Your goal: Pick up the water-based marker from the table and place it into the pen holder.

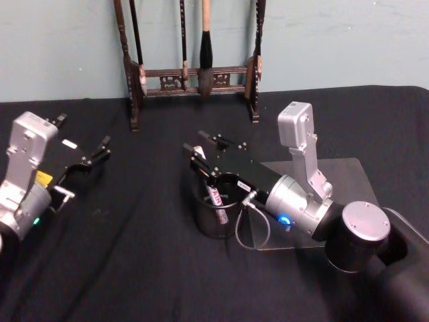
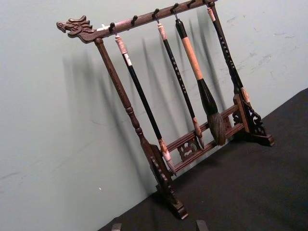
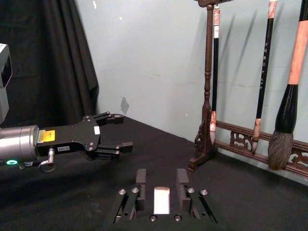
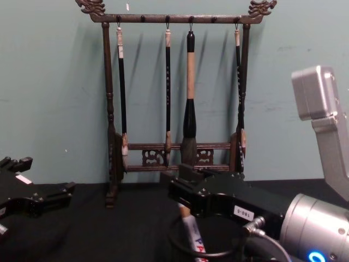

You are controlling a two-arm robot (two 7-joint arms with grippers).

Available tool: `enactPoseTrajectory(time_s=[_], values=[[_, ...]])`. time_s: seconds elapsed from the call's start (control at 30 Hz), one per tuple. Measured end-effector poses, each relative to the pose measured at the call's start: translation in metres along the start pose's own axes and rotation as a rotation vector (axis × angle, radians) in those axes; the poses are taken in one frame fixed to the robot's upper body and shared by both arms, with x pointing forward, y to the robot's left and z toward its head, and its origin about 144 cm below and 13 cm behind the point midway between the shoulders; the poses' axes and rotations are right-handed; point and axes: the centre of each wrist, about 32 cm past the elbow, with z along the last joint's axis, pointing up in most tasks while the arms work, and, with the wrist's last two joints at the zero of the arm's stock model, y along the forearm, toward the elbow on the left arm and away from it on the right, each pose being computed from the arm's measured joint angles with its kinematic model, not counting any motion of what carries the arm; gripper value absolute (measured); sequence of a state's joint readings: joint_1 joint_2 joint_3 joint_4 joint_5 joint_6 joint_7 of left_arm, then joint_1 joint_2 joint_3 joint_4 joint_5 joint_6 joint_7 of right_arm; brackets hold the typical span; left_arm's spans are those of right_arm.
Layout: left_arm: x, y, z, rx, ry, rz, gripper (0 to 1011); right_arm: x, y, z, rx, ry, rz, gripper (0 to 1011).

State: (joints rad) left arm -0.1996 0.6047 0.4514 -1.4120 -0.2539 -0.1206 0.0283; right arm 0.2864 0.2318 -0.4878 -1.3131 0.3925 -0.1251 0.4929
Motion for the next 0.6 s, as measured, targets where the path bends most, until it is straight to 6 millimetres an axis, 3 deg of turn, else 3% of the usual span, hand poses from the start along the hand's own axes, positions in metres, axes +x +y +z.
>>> enactPoseTrajectory(time_s=[0.23,0.33,0.6], values=[[0.0000,0.0000,0.0000,0.000,0.000,0.000,1001,0.0001,0.0000,0.0002,0.001,0.000,0.000,594],[0.0000,0.0000,0.0000,0.000,0.000,0.000,1001,0.0002,-0.0001,0.0003,0.001,0.000,0.000,733],[0.0000,0.0000,0.0000,0.000,0.000,0.000,1001,0.0022,-0.0015,0.0046,-0.001,0.002,-0.013,944]])
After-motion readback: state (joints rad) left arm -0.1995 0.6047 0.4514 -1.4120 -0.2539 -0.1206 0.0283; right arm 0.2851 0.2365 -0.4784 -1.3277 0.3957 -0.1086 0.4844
